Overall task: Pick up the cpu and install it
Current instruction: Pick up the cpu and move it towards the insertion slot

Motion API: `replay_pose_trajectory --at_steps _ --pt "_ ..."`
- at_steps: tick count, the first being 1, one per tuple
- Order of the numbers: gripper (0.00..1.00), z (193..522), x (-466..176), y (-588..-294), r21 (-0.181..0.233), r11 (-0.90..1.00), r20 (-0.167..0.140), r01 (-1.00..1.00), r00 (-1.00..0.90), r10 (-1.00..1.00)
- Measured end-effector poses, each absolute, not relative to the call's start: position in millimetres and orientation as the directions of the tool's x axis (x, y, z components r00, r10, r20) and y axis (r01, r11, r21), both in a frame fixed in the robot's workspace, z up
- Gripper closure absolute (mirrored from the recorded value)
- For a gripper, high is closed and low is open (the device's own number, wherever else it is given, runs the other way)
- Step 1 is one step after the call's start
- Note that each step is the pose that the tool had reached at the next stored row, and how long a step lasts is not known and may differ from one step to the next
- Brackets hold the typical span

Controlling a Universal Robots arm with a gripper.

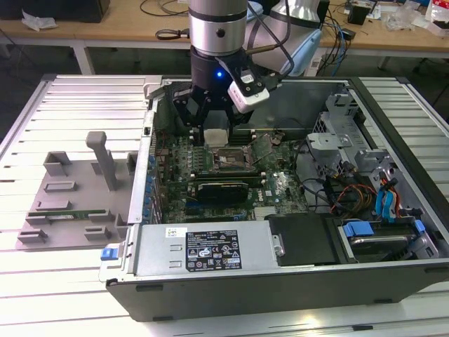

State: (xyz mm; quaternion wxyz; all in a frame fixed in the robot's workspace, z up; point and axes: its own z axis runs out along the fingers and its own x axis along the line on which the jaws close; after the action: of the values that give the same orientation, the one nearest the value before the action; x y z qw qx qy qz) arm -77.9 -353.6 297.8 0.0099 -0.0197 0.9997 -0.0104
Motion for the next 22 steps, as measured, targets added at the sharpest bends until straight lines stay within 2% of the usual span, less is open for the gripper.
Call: replay_pose_trajectory --at_steps 22 --pt "0.45 280 -48 -331 -0.021 0.999 -0.019 -0.039 -0.999 -0.040"
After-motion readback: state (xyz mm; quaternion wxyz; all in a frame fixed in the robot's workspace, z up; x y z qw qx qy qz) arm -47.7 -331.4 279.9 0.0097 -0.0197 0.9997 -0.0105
